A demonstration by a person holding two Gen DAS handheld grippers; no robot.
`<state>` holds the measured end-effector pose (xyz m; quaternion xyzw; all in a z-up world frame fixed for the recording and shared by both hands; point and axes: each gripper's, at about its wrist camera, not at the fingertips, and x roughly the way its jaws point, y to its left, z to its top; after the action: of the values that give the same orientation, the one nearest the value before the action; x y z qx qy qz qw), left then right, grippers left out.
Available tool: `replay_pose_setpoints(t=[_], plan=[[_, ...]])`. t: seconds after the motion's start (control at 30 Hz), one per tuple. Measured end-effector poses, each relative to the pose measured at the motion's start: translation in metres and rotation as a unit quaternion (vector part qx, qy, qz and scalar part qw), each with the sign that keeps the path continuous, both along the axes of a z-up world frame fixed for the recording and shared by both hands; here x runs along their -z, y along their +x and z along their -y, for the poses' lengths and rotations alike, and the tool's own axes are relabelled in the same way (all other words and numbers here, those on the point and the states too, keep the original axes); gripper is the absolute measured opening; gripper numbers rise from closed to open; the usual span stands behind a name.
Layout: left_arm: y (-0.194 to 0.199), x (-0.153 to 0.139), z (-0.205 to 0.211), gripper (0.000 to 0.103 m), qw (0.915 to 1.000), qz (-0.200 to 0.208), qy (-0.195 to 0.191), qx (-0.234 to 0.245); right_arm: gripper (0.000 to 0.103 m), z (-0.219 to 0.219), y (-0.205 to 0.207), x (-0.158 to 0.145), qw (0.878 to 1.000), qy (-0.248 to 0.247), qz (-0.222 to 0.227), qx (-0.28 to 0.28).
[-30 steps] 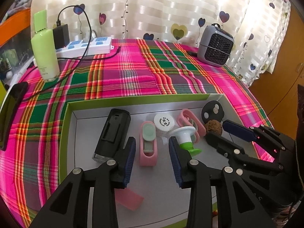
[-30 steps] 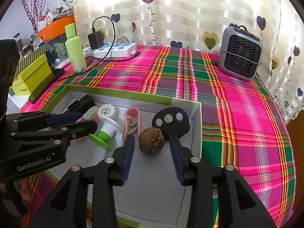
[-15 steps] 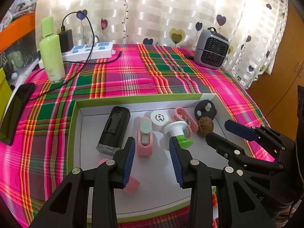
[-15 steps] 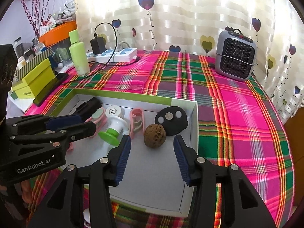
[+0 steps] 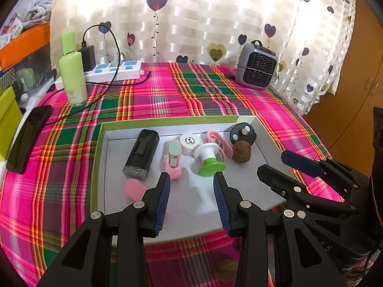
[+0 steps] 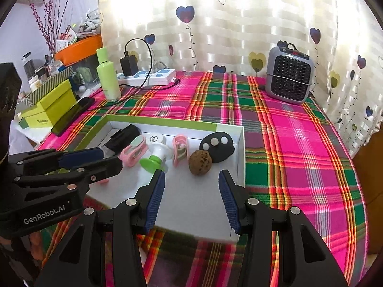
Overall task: Organize objects
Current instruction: 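Withdraw both open tools from the box toward the items on the tablecloth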
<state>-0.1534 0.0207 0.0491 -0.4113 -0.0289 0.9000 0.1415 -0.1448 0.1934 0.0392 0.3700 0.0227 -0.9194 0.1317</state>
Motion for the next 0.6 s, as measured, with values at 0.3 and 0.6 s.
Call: replay_pose_setpoints(t=[0.3, 0.6], plan=[[0.022, -0.005, 0.001, 0.036, 0.9999, -0.009, -0.009, -0.004, 0.048, 0.001, 0.019, -0.005, 1.0, -0.006, -0.005, 0.001], [0.037, -0.005, 0.001, 0.036, 0.9999, -0.008, -0.007, -0.005, 0.048, 0.001, 0.035, -0.004, 1.0, -0.006, -0.005, 0.002]])
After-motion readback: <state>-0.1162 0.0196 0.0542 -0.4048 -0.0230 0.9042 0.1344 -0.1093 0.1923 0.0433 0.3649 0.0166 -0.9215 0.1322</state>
